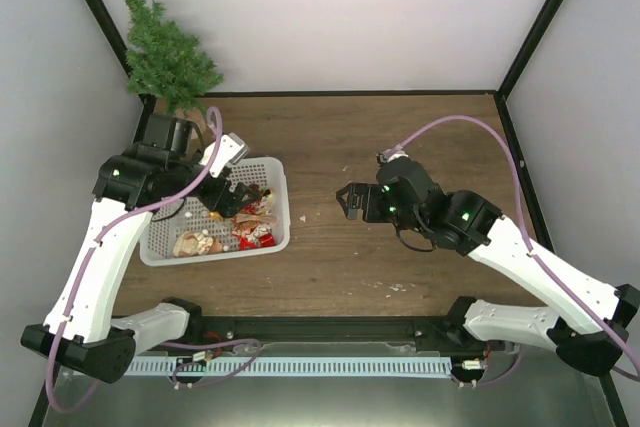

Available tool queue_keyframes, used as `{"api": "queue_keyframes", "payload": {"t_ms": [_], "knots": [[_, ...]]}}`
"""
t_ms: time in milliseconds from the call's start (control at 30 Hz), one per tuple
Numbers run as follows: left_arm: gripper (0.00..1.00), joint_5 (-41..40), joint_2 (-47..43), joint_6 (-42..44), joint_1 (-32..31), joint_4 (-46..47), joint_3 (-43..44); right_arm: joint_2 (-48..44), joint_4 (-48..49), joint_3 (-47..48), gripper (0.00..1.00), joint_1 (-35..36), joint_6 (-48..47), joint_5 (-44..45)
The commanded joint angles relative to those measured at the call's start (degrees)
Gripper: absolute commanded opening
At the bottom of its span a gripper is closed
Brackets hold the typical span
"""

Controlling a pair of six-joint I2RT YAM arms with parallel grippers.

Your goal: Decorate the small christmas tree

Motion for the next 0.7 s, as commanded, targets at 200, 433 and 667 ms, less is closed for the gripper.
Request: {"api": "queue_keyframes", "payload": {"t_ms": [200,433,667], "knots": [[0.94,1.42,-1.09,-0.91,0.84,1.08,-0.25,3.04,-4.31,3.76,1.00,0.42,-1.41,3.17],[0.95,-9.72,-1.12,-1.00,5.01,4.09,-0.09,4.21,-1.16,5.75,1.00,0.51,-6.63,-1.06],[0.90,-13.23,-1.97,-0.09,17.85,5.51,-3.82,9.77,1.08,8.29,0.98,0.51,-9.36,-6.82]]}}
